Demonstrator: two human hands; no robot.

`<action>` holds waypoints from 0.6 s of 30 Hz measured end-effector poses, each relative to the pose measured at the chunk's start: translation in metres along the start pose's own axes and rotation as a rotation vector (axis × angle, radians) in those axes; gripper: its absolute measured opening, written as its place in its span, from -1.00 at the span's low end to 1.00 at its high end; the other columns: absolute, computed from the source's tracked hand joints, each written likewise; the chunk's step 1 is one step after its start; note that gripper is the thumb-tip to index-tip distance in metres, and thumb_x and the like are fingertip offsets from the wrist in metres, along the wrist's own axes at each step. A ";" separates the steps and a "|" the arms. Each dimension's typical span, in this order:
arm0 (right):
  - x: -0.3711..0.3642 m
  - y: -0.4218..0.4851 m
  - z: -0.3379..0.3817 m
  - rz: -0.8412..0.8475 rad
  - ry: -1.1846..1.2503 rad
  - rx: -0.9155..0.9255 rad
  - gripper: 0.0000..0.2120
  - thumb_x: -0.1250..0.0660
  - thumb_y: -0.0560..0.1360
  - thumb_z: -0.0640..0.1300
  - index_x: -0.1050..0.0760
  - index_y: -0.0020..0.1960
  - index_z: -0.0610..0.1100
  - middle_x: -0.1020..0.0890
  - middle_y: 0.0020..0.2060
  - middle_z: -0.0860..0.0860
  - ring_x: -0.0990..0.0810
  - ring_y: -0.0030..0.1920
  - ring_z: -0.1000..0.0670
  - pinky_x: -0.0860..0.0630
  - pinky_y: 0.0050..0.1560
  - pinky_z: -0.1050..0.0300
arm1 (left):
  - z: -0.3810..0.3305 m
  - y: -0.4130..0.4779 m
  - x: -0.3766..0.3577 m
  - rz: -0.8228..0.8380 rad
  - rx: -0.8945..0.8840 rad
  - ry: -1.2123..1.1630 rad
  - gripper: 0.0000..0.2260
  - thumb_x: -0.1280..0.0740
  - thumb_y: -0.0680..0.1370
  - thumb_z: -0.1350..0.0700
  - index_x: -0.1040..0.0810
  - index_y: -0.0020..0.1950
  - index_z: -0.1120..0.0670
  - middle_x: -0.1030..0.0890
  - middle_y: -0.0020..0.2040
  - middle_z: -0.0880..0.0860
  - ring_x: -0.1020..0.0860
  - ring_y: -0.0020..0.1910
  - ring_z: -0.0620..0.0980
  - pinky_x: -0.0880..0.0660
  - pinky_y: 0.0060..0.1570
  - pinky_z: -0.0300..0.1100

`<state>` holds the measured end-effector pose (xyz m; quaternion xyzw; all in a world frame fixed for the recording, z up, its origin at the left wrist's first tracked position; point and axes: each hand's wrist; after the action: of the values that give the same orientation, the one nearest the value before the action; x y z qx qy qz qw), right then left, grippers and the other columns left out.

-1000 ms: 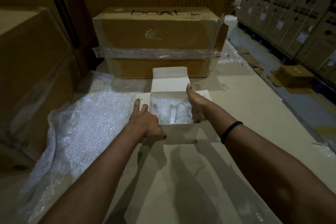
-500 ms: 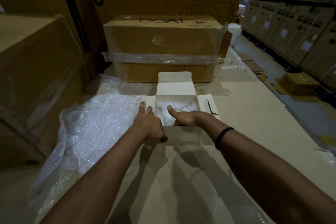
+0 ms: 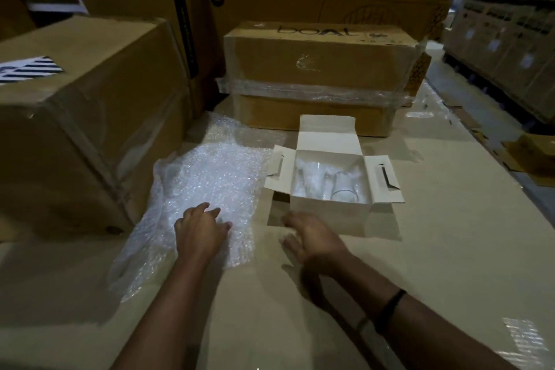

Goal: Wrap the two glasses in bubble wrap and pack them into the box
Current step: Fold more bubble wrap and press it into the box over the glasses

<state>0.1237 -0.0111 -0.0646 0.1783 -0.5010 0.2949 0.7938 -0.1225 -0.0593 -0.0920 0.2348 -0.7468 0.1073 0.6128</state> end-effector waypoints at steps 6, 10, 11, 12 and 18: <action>-0.071 0.001 -0.007 -0.043 -0.180 -0.102 -0.32 0.06 0.60 0.26 0.02 0.59 -0.08 -0.04 0.59 -0.04 0.05 0.57 -0.02 0.15 0.53 0.01 | 0.007 0.001 0.001 -0.044 -0.022 -0.111 -0.87 -0.34 0.52 0.07 -0.70 -0.08 0.01 -0.68 -0.02 0.04 -0.59 -0.03 0.14 -0.48 0.01 -0.05; -0.073 0.003 -0.011 -0.082 -0.184 -0.087 -0.32 0.04 0.59 0.26 0.00 0.59 -0.07 -0.05 0.58 0.00 0.05 0.57 0.02 0.16 0.51 0.04 | 0.013 0.003 0.002 -0.009 -0.076 -0.068 -0.81 -0.41 0.46 -0.13 -0.70 -0.11 -0.05 -0.67 0.02 -0.07 -0.58 0.03 0.10 -0.48 0.02 -0.05; -0.072 0.003 -0.010 -0.087 -0.181 -0.085 -0.32 0.03 0.59 0.26 0.00 0.59 -0.07 -0.05 0.58 0.00 0.05 0.57 0.03 0.16 0.51 0.05 | 0.014 0.005 0.003 -0.012 -0.054 -0.064 -0.85 -0.42 0.48 -0.10 -0.70 -0.07 -0.08 -0.67 0.04 -0.07 -0.57 0.06 0.09 -0.46 0.05 -0.05; -0.071 0.003 -0.010 -0.091 -0.176 -0.083 -0.32 0.02 0.59 0.26 0.00 0.59 -0.07 -0.05 0.58 0.00 0.04 0.57 0.03 0.16 0.51 0.05 | 0.014 0.007 0.004 -0.010 -0.016 -0.088 -0.90 -0.40 0.50 -0.03 -0.70 -0.04 -0.09 -0.68 0.05 -0.04 -0.57 0.07 0.10 -0.44 0.06 -0.06; -0.072 0.003 -0.008 -0.099 -0.164 -0.096 -0.32 0.00 0.58 0.26 -0.02 0.59 -0.05 -0.07 0.58 0.01 0.03 0.57 0.03 0.12 0.53 0.05 | 0.015 0.017 0.012 -0.098 0.076 -0.302 -0.84 -0.35 0.57 0.04 -0.64 0.12 -0.02 -0.67 0.05 0.12 -0.59 0.05 0.18 -0.44 -0.04 -0.09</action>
<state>0.1042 -0.0253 -0.1325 0.1882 -0.5687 0.2152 0.7713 -0.1449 -0.0537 -0.0820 0.3076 -0.8135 0.0688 0.4888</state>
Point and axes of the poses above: each hand's wrist, its own y-axis towards the middle knuckle, its own x-axis out of the back of the hand, z = x × y
